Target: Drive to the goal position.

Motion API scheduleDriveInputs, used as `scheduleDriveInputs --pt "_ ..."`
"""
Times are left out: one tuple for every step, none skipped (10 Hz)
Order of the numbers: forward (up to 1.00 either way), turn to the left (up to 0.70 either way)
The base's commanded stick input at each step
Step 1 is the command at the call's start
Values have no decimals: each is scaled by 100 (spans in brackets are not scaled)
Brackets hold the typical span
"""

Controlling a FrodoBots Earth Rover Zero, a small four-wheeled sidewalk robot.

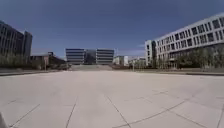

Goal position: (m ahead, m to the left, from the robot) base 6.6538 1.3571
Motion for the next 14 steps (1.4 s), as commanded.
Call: scheduleDriveInputs --pt "9 -5" --pt "9 -5" --pt "9 -5" --pt "9 -5" --pt "9 -5" --pt "9 -5" --pt "9 -5" --pt "9 -5" --pt "9 -5" --pt "9 -5" --pt "9 -5" --pt "9 -5" --pt "9 -5" --pt "9 -5"
